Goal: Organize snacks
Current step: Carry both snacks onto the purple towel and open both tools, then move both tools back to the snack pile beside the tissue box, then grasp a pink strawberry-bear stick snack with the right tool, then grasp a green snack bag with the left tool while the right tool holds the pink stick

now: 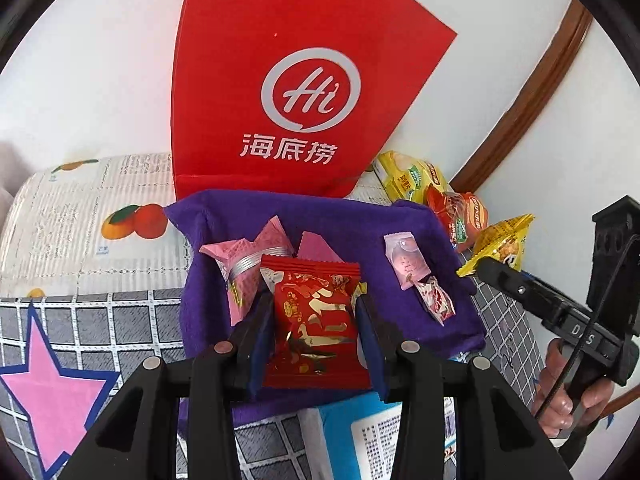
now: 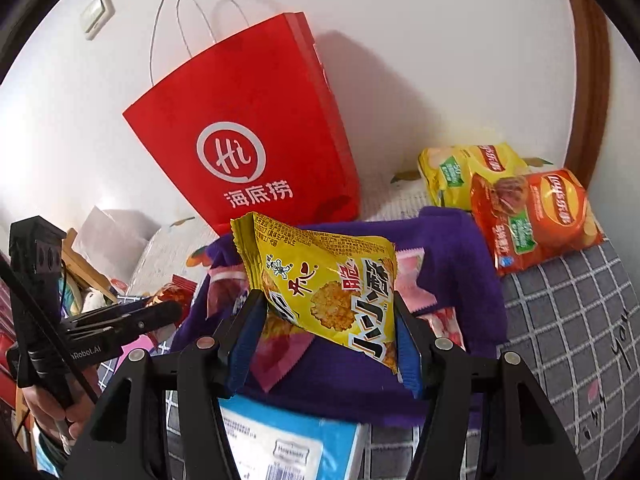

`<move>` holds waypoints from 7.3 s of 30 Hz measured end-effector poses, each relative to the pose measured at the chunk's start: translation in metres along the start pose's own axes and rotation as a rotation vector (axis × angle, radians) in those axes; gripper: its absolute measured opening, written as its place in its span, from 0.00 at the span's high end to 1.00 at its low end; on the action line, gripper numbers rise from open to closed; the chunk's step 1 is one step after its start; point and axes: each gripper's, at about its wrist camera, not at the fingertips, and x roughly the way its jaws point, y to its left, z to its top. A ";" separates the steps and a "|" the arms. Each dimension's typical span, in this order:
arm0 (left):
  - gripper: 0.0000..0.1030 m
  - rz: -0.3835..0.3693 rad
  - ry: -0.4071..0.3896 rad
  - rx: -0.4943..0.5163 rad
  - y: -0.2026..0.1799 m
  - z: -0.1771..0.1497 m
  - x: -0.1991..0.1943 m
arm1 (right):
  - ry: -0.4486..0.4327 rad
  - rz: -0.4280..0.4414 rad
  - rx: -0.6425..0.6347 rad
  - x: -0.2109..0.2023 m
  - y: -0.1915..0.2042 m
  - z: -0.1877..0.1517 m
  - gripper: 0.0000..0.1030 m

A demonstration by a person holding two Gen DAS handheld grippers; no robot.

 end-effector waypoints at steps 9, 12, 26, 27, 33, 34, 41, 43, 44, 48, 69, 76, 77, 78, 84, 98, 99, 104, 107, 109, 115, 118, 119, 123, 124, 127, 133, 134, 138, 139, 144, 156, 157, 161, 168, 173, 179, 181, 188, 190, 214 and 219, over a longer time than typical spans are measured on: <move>0.63 0.007 0.031 -0.009 0.010 -0.005 0.020 | 0.088 0.037 -0.002 0.049 -0.014 -0.013 0.42; 0.63 0.013 0.046 -0.011 0.012 -0.008 0.028 | 0.124 0.049 0.000 0.061 -0.018 -0.020 0.42; 0.63 0.024 0.079 -0.031 0.020 -0.010 0.042 | 0.177 0.039 -0.025 0.081 -0.020 -0.035 0.41; 0.62 0.022 0.079 -0.033 0.021 -0.010 0.043 | 0.182 0.038 -0.025 0.082 -0.020 -0.036 0.41; 0.65 0.026 0.096 -0.057 0.027 -0.009 0.049 | 0.201 0.033 -0.025 0.088 -0.022 -0.039 0.41; 0.65 0.023 0.095 -0.059 0.028 -0.009 0.050 | 0.203 0.034 -0.023 0.089 -0.022 -0.039 0.41; 0.65 0.019 0.096 -0.057 0.028 -0.010 0.049 | 0.218 0.032 -0.023 0.096 -0.019 -0.041 0.40; 0.65 0.017 0.098 -0.060 0.029 -0.011 0.050 | 0.227 0.035 -0.018 0.097 -0.020 -0.041 0.40; 0.65 0.017 0.099 -0.061 0.029 -0.011 0.050 | 0.230 0.038 -0.018 0.097 -0.020 -0.041 0.40; 0.62 0.010 0.107 -0.063 0.029 -0.011 0.050 | 0.218 0.041 -0.025 0.093 -0.019 -0.040 0.31; 0.39 0.001 0.019 0.024 -0.005 -0.005 -0.004 | 0.064 -0.079 -0.019 0.003 0.004 -0.047 0.32; 0.39 0.003 -0.034 0.076 -0.028 -0.014 -0.037 | 0.089 -0.132 0.021 -0.042 0.000 -0.079 0.37; 0.37 0.005 -0.041 0.080 -0.030 -0.017 -0.041 | 0.088 -0.139 0.016 -0.048 0.000 -0.085 0.37; 0.36 0.006 -0.044 0.081 -0.030 -0.021 -0.045 | 0.088 -0.142 0.007 -0.053 0.000 -0.091 0.37; 0.36 0.024 -0.019 0.061 -0.019 -0.054 -0.061 | 0.100 -0.072 -0.042 -0.067 0.011 -0.124 0.37; 0.36 0.092 0.023 0.033 0.007 -0.099 -0.078 | 0.170 -0.086 -0.258 -0.031 0.035 -0.164 0.32; 0.36 0.092 0.025 0.031 0.007 -0.101 -0.078 | 0.171 -0.085 -0.267 -0.028 0.035 -0.164 0.31; 0.36 0.074 0.044 0.026 0.004 -0.110 -0.075 | 0.256 -0.062 -0.238 -0.009 0.024 -0.168 0.31; 0.36 0.073 0.058 0.028 0.001 -0.115 -0.072 | 0.269 -0.005 -0.203 -0.019 0.018 -0.176 0.31; 0.36 0.070 0.060 0.030 -0.002 -0.118 -0.073 | 0.279 0.034 -0.191 -0.026 0.019 -0.181 0.31; 0.36 0.055 0.054 0.033 -0.008 -0.124 -0.078 | 0.229 0.007 -0.258 -0.048 0.035 -0.190 0.31; 0.36 0.057 0.057 0.033 -0.008 -0.125 -0.079 | 0.189 0.006 -0.281 -0.050 0.039 -0.182 0.31; 0.36 0.057 0.059 0.033 -0.008 -0.125 -0.078 | 0.182 0.015 -0.282 -0.047 0.040 -0.179 0.31; 0.36 0.053 0.066 0.033 -0.006 -0.128 -0.076 | 0.219 0.013 -0.248 -0.021 0.030 -0.172 0.31; 0.36 0.054 0.068 0.035 -0.005 -0.128 -0.076 | 0.231 0.018 -0.235 -0.016 0.027 -0.172 0.31; 0.36 0.057 0.073 0.030 -0.001 -0.127 -0.074 | 0.267 0.045 -0.207 -0.006 0.023 -0.176 0.31; 0.36 0.046 0.077 0.014 0.005 -0.125 -0.069 | 0.318 0.076 -0.219 -0.011 0.030 -0.188 0.31; 0.36 0.044 0.080 0.012 0.006 -0.126 -0.068 | 0.322 0.066 -0.227 -0.012 0.032 -0.191 0.31; 0.36 0.035 0.088 0.015 0.006 -0.129 -0.064 | 0.324 0.042 -0.236 -0.014 0.036 -0.195 0.43; 0.36 0.031 0.091 0.015 0.006 -0.130 -0.063 | 0.325 0.044 -0.229 -0.013 0.035 -0.195 0.52; 0.36 0.023 0.101 0.020 0.004 -0.134 -0.061 | 0.282 0.023 -0.215 -0.025 0.042 -0.195 0.78; 0.36 0.016 0.130 0.057 -0.019 -0.153 -0.058 | 0.139 -0.132 -0.131 -0.089 0.016 -0.202 0.81; 0.36 0.017 0.135 0.060 -0.021 -0.156 -0.057 | 0.132 -0.170 -0.122 -0.093 0.011 -0.205 0.81; 0.36 0.029 0.162 0.073 -0.029 -0.167 -0.051 | 0.142 -0.205 -0.062 -0.095 -0.013 -0.218 0.81; 0.36 0.049 0.205 0.101 -0.046 -0.189 -0.044 | 0.164 -0.209 -0.041 -0.074 -0.024 -0.237 0.74; 0.36 0.046 0.225 0.104 -0.058 -0.202 -0.047 | 0.128 -0.206 -0.057 -0.066 -0.023 -0.238 0.80; 0.36 0.022 0.234 0.120 -0.077 -0.218 -0.055 | 0.087 -0.180 -0.034 -0.084 -0.028 -0.238 0.81; 0.36 -0.012 0.232 0.105 -0.082 -0.224 -0.060 | 0.075 -0.194 -0.031 -0.094 -0.030 -0.240 0.81; 0.34 -0.009 0.226 0.129 -0.098 -0.243 -0.064 | 0.032 -0.217 0.013 -0.134 -0.043 -0.249 0.81; 0.34 0.003 0.229 0.132 -0.100 -0.249 -0.059 | 0.021 -0.221 0.018 -0.143 -0.044 -0.253 0.81; 0.48 0.005 0.137 0.141 -0.087 -0.258 -0.082 | -0.005 -0.222 0.085 -0.194 -0.026 -0.283 0.81; 0.48 -0.003 0.102 0.134 -0.084 -0.248 -0.098 | -0.026 -0.208 0.081 -0.200 -0.015 -0.276 0.81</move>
